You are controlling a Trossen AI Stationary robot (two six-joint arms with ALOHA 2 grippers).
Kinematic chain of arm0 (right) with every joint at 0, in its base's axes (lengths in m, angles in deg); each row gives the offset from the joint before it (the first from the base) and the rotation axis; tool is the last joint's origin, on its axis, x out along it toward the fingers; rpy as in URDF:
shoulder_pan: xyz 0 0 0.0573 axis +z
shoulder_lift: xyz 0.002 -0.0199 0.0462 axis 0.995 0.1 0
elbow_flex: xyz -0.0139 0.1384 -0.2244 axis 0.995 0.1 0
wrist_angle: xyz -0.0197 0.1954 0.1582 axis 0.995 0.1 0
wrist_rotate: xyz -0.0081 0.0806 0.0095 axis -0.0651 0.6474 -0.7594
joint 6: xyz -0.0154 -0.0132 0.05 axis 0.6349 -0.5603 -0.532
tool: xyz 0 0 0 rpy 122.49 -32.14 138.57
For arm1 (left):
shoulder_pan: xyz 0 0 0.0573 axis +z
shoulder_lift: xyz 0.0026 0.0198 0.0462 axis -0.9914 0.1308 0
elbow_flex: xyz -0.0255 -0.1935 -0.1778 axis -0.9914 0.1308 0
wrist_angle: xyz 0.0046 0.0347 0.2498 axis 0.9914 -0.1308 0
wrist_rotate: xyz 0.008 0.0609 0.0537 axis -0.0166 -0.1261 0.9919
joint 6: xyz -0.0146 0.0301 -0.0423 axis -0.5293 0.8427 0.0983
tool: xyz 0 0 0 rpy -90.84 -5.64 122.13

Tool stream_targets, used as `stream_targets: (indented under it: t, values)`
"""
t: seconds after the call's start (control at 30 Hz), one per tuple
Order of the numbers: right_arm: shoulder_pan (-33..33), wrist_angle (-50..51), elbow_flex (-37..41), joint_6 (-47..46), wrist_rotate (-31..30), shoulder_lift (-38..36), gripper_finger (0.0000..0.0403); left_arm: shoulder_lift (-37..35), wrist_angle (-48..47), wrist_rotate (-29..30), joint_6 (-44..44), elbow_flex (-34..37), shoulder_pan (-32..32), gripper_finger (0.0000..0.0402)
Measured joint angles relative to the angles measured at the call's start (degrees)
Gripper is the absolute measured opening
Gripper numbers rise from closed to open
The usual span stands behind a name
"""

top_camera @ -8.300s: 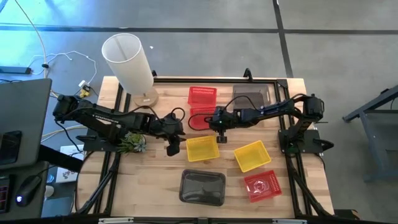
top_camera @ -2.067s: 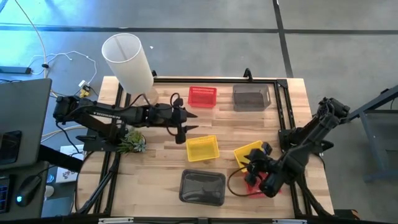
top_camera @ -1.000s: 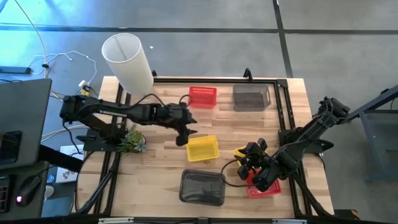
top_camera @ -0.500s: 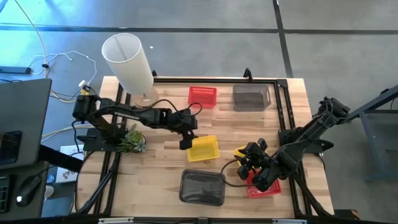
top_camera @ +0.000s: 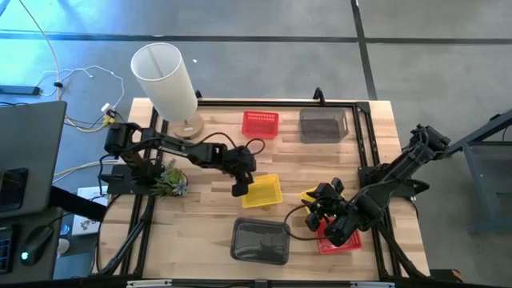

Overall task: Stack baskets by color
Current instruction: Stack the left yellow bin into the stacked yellow bins

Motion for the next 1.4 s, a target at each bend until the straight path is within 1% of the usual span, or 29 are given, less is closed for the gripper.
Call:
stream_targets:
  t: [0.33, 0.8, 0.9, 0.97, 1.07, 1.33, 1.4]
  values:
    - [0.0, -0.2, 0.0, 0.0, 0.0, 0.0, 0.0129, 0.4, -1.5, -0.2, -1.3, 0.0, 0.0, 0.0200]
    - [0.0, -0.7, 0.0, 0.0, 0.0, 0.0, 0.0129, 2.7, -3.1, -0.5, -2.1, 0.1, 0.0, 0.0200]
    - [0.0, -0.8, 0.0, 0.0, 0.0, 0.0, 0.0129, 2.6, -2.6, -0.5, -2.4, 0.0, 0.0, 0.0194]
    - [0.0, -0.9, 0.0, 0.0, 0.0, 0.0, 0.0129, 2.6, -2.8, -0.5, -2.4, 0.0, 0.0, 0.0180]
    - [0.0, -0.9, 0.0, 0.0, 0.0, 0.0, 0.0129, 2.6, -2.9, -0.5, -2.4, 0.0, 0.0, 0.0145]
    - [0.0, -1.9, 0.0, 0.0, -0.6, 0.0, 0.0129, 2.6, -2.8, -0.4, -2.4, 0.0, 0.0, 0.0016]
    - [-0.3, -2.5, 0.0, 0.0, -0.6, 0.0, 0.0129, 2.6, -2.3, 0.1, -3.0, 0.0, 0.0, 0.0006]
